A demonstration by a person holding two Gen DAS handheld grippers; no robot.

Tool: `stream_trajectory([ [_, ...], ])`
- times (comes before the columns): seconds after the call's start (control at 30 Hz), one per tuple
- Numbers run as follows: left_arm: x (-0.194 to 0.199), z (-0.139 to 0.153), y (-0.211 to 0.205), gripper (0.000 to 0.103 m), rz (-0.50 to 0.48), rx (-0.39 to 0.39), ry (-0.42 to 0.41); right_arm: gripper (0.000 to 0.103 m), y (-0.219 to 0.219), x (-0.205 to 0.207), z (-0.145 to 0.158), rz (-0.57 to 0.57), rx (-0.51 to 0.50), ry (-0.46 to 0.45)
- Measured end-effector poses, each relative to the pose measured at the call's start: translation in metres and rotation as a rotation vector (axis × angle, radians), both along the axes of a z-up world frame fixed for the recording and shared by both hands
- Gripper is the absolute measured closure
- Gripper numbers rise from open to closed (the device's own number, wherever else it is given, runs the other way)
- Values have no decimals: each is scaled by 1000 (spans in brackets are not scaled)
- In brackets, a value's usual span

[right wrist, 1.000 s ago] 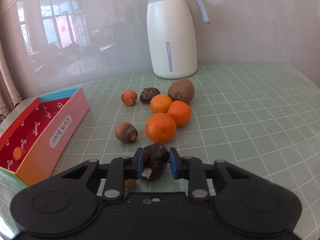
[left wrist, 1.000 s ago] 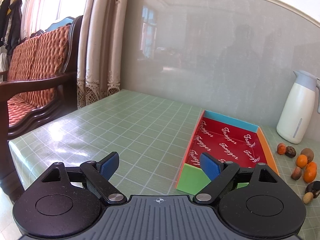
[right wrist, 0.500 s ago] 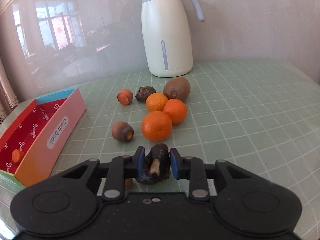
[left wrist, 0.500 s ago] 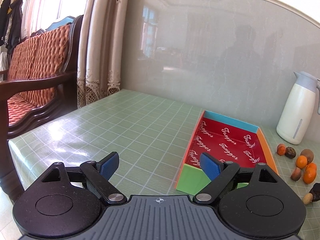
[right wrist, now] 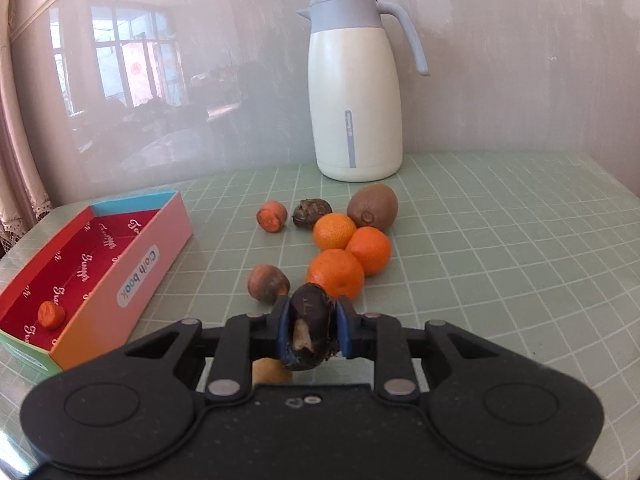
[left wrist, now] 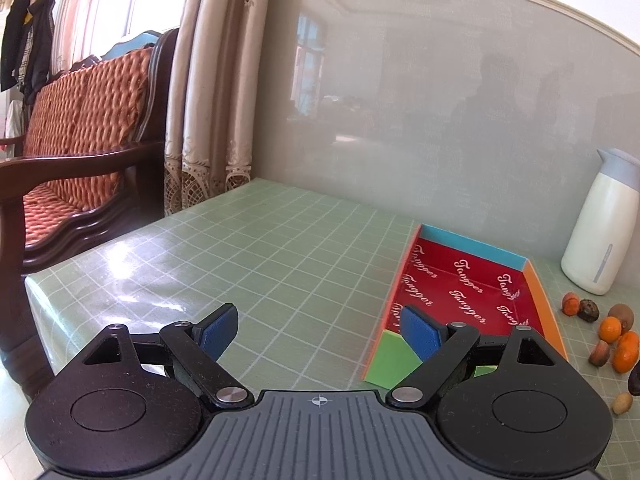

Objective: Organize fruits
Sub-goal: 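Lift the dark dried fruit with the right gripper toward the red box, then lower the dark fruit into the red box and open the right gripper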

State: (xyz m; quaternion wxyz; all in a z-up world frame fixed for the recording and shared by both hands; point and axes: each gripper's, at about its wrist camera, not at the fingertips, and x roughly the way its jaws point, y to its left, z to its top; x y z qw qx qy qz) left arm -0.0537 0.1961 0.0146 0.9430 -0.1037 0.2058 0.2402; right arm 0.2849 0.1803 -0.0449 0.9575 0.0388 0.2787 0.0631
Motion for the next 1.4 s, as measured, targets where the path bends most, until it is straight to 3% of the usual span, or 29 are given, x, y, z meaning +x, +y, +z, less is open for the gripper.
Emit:
stream_trajectory([
  [0.13, -2, 0, 4, 15, 15, -1, 0, 80, 18, -3, 9, 74, 15, -39],
  [0.4, -9, -3, 16, 14, 60, 1, 13, 80, 87, -8, 31, 340, 45, -129],
  [0.67, -14, -6, 33, 11, 105, -10, 26, 80, 149, -6, 16, 516, 16, -64],
  [0.87, -17, -9, 44, 11, 127, -14, 36, 80, 161, -4, 7, 529, -7, -39],
  [1.03, -17, -11, 48, 11, 136, -33, 41, 72, 160, -3, 6, 520, 2, -36],
  [1.4, -5, -7, 27, 11, 87, -28, 39, 68, 113, -2, 21, 389, 65, -105],
])
